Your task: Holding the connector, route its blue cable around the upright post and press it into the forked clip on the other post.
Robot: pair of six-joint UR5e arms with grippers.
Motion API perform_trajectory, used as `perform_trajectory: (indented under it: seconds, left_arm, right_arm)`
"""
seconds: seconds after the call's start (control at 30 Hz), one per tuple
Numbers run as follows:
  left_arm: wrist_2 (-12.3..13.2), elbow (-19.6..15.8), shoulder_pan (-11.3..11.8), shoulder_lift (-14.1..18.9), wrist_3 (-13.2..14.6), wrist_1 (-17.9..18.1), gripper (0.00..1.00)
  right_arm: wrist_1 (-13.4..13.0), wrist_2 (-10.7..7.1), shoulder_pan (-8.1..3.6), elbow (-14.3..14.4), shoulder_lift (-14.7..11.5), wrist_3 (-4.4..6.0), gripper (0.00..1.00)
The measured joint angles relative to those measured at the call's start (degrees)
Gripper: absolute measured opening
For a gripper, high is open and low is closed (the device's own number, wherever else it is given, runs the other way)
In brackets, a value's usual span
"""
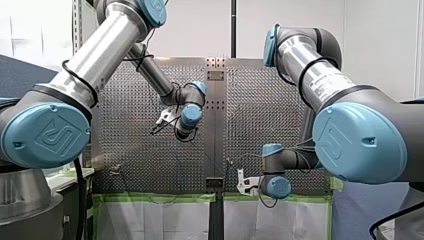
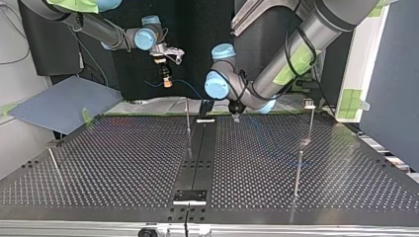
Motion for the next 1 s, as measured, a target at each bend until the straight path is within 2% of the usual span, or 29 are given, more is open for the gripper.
perform_trajectory:
  seconds: [0.53,0.77,1.0]
  left_arm:
    - [1.5,-1.6,-0.1,0.0,-1.7,1.4,1.0]
    - [2.5,-1.9,-0.1,-0.2,-2.7,1.4,1.0]
    - [4.2,-2.2,-0.4,-2.3,-4.2,2.4,1.0]
  right_arm:
    - [1.6,0.07,0.59,-0.1,-1.1,-3.98,0.0]
    - [1.9,0.15,0.71,0.2,-1.2,-4.92,0.0]
    - [1.8,0.28,0.76,0.7,-1.8,-5.22,0.0]
